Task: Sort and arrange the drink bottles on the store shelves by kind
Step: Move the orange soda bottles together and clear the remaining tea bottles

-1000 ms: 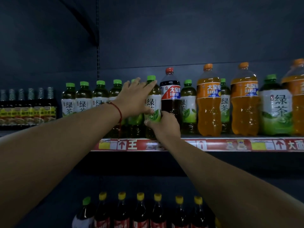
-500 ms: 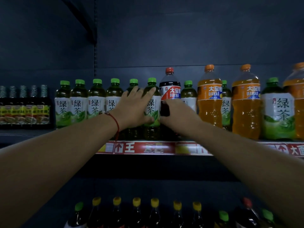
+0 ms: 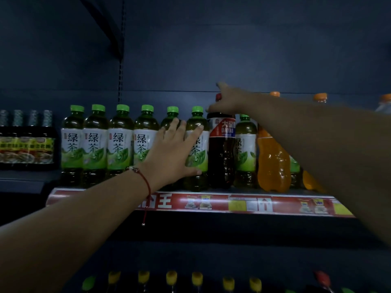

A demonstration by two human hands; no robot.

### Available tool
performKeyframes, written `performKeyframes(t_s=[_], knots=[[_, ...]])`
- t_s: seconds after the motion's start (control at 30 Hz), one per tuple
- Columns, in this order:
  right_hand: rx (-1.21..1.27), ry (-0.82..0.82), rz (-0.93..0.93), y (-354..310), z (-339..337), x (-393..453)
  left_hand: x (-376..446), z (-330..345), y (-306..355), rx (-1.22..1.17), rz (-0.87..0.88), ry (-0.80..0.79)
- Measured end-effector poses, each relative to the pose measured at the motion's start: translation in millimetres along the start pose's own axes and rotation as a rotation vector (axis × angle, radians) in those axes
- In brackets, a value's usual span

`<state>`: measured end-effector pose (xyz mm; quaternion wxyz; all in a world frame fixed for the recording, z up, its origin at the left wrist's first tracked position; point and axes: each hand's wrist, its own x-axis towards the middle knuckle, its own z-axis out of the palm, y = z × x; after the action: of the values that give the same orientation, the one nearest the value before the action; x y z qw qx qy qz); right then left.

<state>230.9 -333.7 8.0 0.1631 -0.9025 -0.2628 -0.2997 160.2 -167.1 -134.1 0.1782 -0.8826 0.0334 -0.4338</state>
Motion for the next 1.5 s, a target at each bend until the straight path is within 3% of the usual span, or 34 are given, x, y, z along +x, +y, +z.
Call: performKeyframes(t_s=[0.1,0.23,0.47,0.57,0.63,0.77,0.83,0.93,1.03,1.27,1.37,1.5], knots=[[0.046,-0.052,0.033,2.2,9.3,2.9,-0.8,0.8,-0.4,-0.001,-0.004,-0.005],[0.118,0.004,0.005,9.6,9.5,-9.7,-1.2,0.3,0.9,0.011,-0.017,-0.011],[0.322,0.145,-0.153,11.9,-4.9,-78.4,-6.7,-3.1,4.4,0.022,-0.051,-0.031],[0.294,0.196,-0.258,5.4,-5.4,-121.4,-15.0,-6.4,14.7,-0.027,-0.072,-0.018],[0.255,0.246,-0.318,0.5,-7.3,-149.2,-24.2,-12.7,30.9,-0.189,-0.083,-0.001],[0.223,0.289,-0.406,-7.6,-21.0,-202.5,-51.0,-46.1,81.0,-1.010,-0.161,0.097],[0.258,0.318,-0.416,-8.2,-28.9,-229.1,-63.4,-62.9,106.2,-1.271,-0.218,0.191],[0.438,0.350,-0.349,-2.0,-35.9,-270.5,-86.7,-82.9,135.7,-1.418,-0.235,0.319],[0.641,0.354,-0.245,10.6,-30.3,-308.9,-117.6,-93.3,161.3,-1.502,-0.245,0.261],[0.971,0.172,0.002,38.1,31.1,-394.4,-200.9,-66.2,220.4,-1.835,-0.475,0.110],[0.968,-0.026,0.160,55.0,72.4,-435.9,-235.4,-46.4,236.8,-2.015,-0.648,0.037],[1.021,-0.369,0.322,61.3,116.3,-491.3,-277.2,-15.7,262.8,-2.226,-0.889,-0.228]])
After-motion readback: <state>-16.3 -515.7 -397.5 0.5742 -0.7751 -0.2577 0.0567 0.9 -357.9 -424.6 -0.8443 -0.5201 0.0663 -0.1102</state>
